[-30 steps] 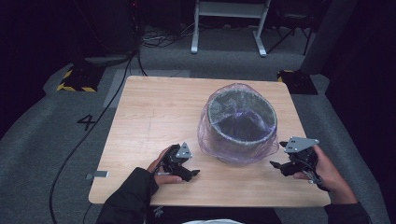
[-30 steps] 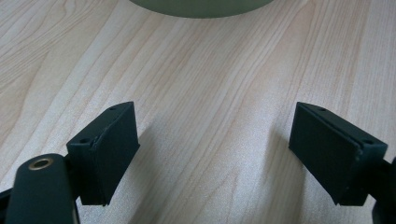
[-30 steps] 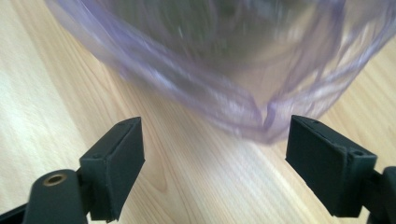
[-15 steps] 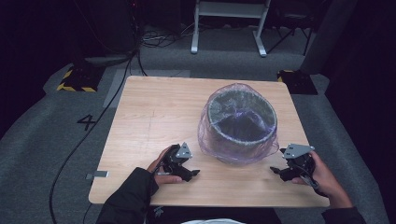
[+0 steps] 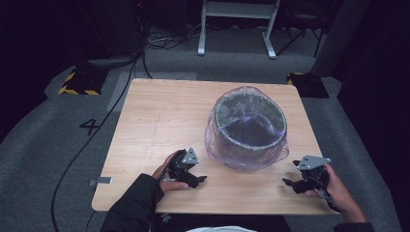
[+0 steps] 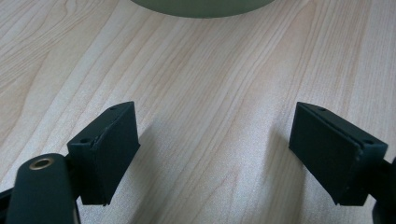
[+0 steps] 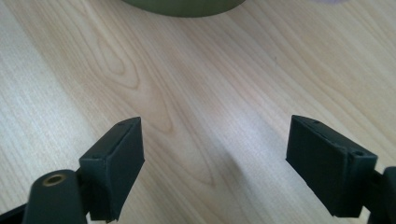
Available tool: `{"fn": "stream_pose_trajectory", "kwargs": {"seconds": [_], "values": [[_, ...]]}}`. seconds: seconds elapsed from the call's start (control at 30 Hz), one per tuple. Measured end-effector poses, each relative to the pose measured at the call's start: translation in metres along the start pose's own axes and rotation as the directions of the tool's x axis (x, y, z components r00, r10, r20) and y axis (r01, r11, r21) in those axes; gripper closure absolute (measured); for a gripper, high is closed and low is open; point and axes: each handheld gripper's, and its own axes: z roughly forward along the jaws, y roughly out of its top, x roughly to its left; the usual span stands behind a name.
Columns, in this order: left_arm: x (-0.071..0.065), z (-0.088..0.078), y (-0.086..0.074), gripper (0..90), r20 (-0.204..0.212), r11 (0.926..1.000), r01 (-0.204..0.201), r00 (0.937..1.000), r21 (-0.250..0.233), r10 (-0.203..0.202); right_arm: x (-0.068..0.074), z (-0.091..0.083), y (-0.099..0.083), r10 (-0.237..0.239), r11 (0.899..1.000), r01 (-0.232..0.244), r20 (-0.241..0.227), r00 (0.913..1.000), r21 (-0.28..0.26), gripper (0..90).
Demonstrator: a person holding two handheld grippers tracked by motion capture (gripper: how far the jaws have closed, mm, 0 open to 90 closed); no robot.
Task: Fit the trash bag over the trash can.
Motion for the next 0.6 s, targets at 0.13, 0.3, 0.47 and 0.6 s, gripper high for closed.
{"fn": "stream_pose_trajectory", "kwargs": {"seconds": [0.13, 0.3, 0.47, 0.6], "values": [[0.0, 0.0, 0.0, 15.2, 0.0, 1.0, 0.0, 1.0, 0.0, 0.0, 0.001, 0.002, -0.006, 0.008, 1.0, -0.008, -0.004, 1.0, -0.003, 18.8], [0.0, 0.0, 0.0, 15.3, 0.0, 1.0, 0.0, 1.0, 0.0, 0.0, 0.002, 0.003, -0.02, 0.04, 0.999, -0.04, -0.012, 0.9991, -0.027, 18.2], [0.0, 0.0, 0.0, 15.3, -0.002, 1.0, 0.003, 1.0, 0.001, -0.003, -0.001, 0.002, -0.029, 0.079, 0.995, -0.081, -0.034, 0.9963, -0.055, 16.4], [-0.001, 0.0, 0.0, 15.3, -0.004, 1.0, 0.006, 1.0, 0.001, -0.006, -0.002, 0.002, -0.037, 0.127, 0.988, -0.131, -0.05, 0.9907, -0.085, 15.6]]}}
